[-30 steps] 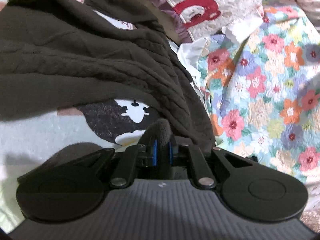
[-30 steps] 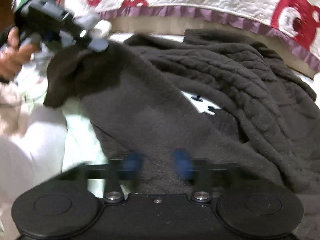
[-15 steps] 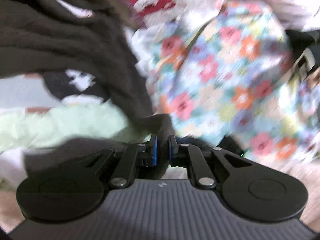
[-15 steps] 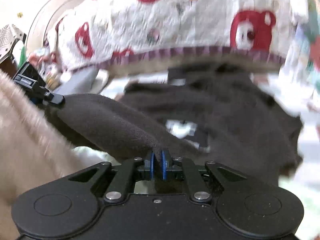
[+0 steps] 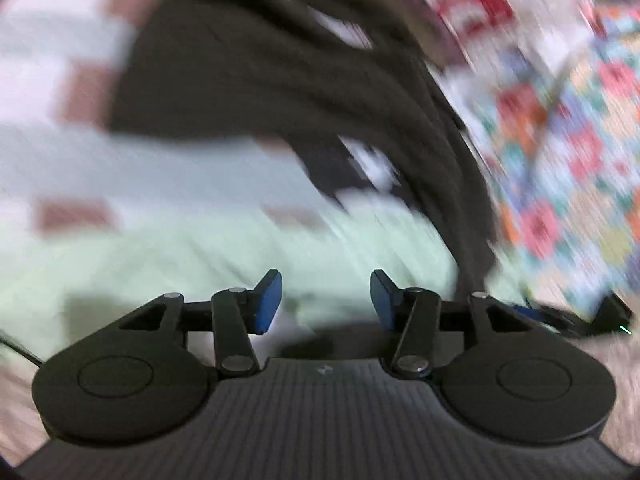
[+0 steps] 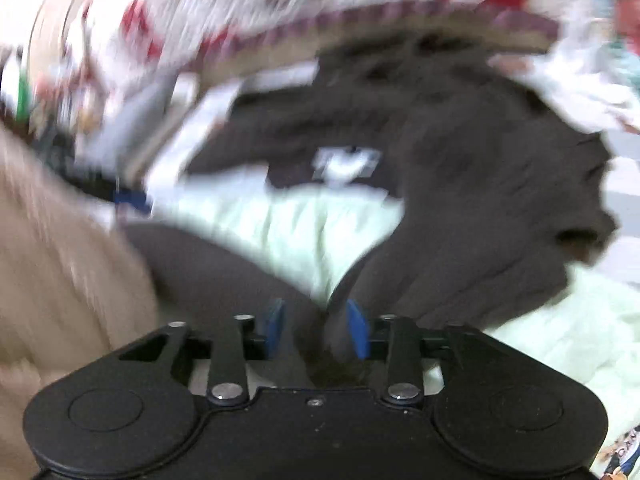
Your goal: Fold clothes
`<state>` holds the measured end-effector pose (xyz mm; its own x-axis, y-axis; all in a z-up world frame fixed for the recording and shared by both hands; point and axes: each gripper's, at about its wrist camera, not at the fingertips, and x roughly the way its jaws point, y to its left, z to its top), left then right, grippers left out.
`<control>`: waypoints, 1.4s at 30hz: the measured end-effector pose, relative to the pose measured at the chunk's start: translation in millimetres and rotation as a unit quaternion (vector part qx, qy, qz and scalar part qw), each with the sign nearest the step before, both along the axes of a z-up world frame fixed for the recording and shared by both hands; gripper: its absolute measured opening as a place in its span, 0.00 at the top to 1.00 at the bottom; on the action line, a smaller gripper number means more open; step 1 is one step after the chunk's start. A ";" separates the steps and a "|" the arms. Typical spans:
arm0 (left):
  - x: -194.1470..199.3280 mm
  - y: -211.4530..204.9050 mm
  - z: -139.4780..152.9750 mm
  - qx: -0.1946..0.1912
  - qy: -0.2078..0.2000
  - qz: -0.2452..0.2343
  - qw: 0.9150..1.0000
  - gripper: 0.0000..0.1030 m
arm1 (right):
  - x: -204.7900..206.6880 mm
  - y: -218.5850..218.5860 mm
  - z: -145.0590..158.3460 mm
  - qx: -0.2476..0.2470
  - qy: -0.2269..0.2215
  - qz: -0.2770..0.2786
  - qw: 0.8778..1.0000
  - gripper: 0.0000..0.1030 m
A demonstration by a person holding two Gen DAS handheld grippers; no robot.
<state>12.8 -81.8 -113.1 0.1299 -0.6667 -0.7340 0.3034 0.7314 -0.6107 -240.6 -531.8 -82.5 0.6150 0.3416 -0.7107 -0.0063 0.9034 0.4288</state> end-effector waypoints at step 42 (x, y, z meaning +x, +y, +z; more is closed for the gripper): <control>88.8 -3.0 -79.5 0.059 -0.031 0.275 0.959 0.26 | 141.8 90.4 -87.0 -0.343 0.040 -0.053 0.937 0.89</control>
